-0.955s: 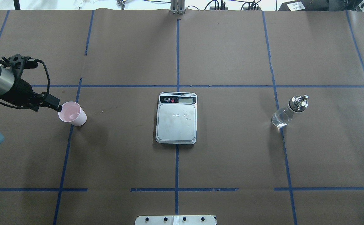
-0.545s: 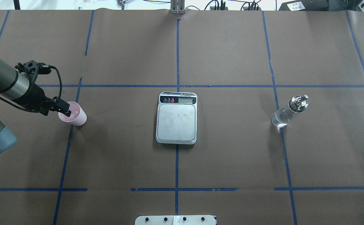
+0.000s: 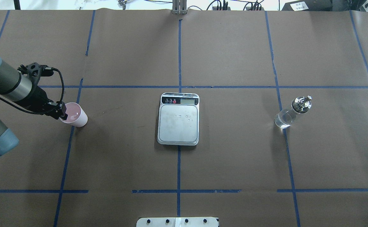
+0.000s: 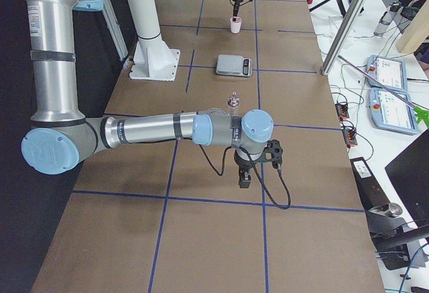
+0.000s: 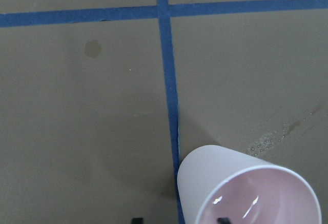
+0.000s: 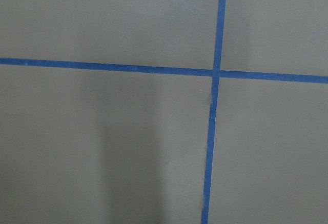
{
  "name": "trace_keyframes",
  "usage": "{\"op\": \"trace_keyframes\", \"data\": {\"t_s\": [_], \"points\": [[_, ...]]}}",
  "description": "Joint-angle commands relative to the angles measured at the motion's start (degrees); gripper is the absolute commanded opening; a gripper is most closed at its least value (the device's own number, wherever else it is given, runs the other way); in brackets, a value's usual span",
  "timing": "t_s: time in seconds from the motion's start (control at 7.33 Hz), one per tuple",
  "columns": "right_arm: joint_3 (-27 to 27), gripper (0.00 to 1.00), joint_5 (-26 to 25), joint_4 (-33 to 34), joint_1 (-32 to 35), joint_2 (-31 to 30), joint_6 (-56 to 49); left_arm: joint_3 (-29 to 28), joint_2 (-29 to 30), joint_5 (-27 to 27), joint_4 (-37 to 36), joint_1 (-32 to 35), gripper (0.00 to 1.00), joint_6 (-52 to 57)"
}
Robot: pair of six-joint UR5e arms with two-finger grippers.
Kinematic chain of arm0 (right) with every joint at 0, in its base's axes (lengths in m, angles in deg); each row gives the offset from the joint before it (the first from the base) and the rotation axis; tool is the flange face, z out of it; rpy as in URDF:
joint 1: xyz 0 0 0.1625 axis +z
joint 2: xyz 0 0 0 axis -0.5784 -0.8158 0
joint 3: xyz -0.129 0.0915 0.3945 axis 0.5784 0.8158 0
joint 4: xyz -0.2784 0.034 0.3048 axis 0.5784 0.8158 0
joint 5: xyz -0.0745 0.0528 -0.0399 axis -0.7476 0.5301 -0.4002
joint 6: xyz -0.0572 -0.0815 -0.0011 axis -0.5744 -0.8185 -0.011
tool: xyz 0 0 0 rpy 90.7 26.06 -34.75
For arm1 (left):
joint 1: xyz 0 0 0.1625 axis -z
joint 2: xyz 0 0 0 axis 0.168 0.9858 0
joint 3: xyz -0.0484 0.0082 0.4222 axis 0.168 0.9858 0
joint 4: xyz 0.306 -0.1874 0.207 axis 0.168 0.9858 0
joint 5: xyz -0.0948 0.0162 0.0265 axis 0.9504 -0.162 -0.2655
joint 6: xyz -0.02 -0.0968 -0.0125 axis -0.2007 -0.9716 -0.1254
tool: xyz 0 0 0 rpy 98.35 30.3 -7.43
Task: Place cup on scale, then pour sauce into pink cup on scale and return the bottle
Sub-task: 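Reach the left gripper down to the pink cup and grasp it, then carry the pink cup with the left gripper onto the scale and release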
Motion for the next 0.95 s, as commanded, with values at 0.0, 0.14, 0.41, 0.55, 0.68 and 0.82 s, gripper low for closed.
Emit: {"op": "trace_keyframes", "data": {"t_s": [0.0,0.14,0.41,0.55,0.68,0.82], "points": [[0.0,1.00,0.0,0.0,0.0,0.0,0.1,1.4,1.6,0.0,-2.5,0.3,0.00,-4.4],[0.0,1.00,0.1,0.0,0.0,0.0,0.1,1.9,5.6,-0.9,-6.6,0.3,0.00,-8.2],[0.0,1.00,0.1,0.0,0.0,0.2,0.1,3.2,15.2,-2.1,-15.2,-0.4,0.00,-13.7],[-0.1,1.00,0.1,0.0,0.0,0.3,0.1,3.1,19.9,-2.3,-17.3,-3.7,0.00,-19.2],[-0.2,1.00,0.1,-0.1,0.0,0.4,0.1,2.2,24.5,-5.7,-17.8,-8.1,0.00,-25.3],[-0.1,1.00,0.1,0.0,-0.1,0.4,0.0,1.2,27.8,-6.8,-18.2,-10.8,0.00,-28.4]]}}
